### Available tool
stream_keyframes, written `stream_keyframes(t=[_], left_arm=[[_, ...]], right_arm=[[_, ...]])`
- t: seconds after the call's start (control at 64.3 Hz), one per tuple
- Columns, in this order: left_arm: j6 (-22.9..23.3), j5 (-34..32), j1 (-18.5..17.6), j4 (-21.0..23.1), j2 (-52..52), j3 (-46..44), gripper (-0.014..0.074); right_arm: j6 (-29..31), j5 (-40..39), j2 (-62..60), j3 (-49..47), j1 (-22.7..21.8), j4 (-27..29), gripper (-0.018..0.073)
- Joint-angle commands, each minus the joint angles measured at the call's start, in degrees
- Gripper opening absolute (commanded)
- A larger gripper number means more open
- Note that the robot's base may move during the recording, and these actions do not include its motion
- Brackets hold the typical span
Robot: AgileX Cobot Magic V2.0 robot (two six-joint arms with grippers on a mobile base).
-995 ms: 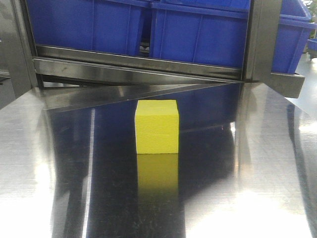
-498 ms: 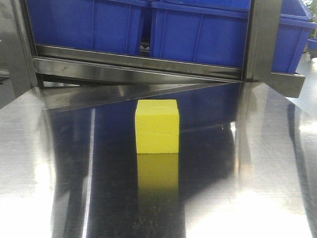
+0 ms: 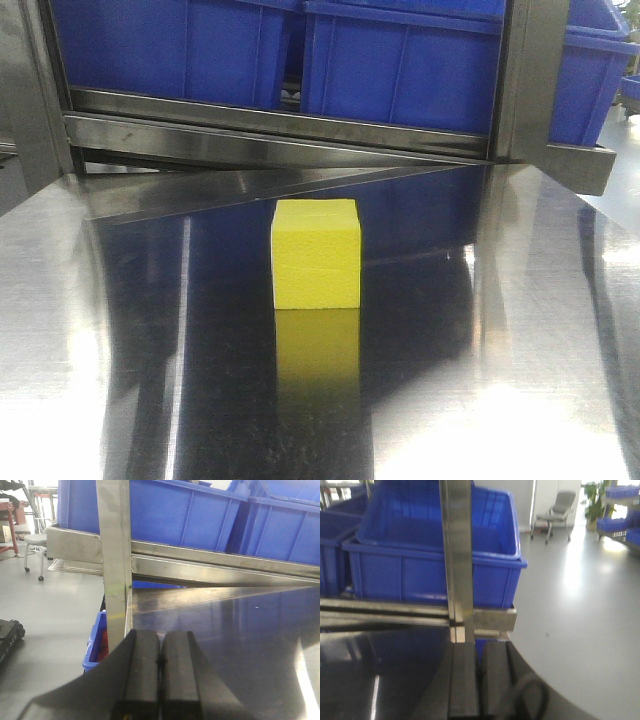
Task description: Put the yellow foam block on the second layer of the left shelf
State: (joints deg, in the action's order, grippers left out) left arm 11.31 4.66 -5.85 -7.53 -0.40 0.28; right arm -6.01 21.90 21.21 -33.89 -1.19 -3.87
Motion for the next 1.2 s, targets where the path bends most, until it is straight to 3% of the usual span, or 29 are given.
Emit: stream_keyframes(t=[0.0,0.233,0.311,0.42,0.529,0.622,0.778,0.964,1.182], left_arm=[[0.22,-4.98,-0.07,0.42,0.17,1.48,0.0137],[0.22,-4.98,-0.07,0.42,0.17,1.48,0.0137],[0.22,-4.98,-0.07,0.42,0.17,1.48,0.0137],[0.22,-4.98,-0.07,0.42,0.17,1.48,0.0137],[0.22,-4.98,-0.07,0.42,0.17,1.48,0.0137],[0.22,-4.98,-0.07,0.42,0.17,1.48,0.0137],[0.22,-4.98,-0.07,0.42,0.17,1.48,0.0137],[0.22,-4.98,-0.07,0.42,0.17,1.48,0.0137],[0.22,-4.98,-0.07,0.42,0.17,1.48,0.0137]], right_arm=[[0.34,-1.67,5.71,-6.11,0.51,-0.05,0.0081],[0.34,6.89,19.50,-16.66,8.13,-0.05,0.0521],[0.34,11.52,23.97,-20.25,11.10,-0.15,0.0606],[0.34,18.66,30.79,-25.01,16.22,-4.17,0.0602],[-0.85,23.34,37.53,-29.47,22.21,-4.44,0.0602],[-7.59,25.17,43.25,-33.77,27.66,-4.39,0.0602],[-23.96,29.69,53.88,-41.86,35.28,-5.52,0.0602],[-31.00,31.49,63.67,-49.86,41.88,-6.93,0.0602],[-37.80,33.85,71.45,-55.26,46.19,-11.21,0.0602]])
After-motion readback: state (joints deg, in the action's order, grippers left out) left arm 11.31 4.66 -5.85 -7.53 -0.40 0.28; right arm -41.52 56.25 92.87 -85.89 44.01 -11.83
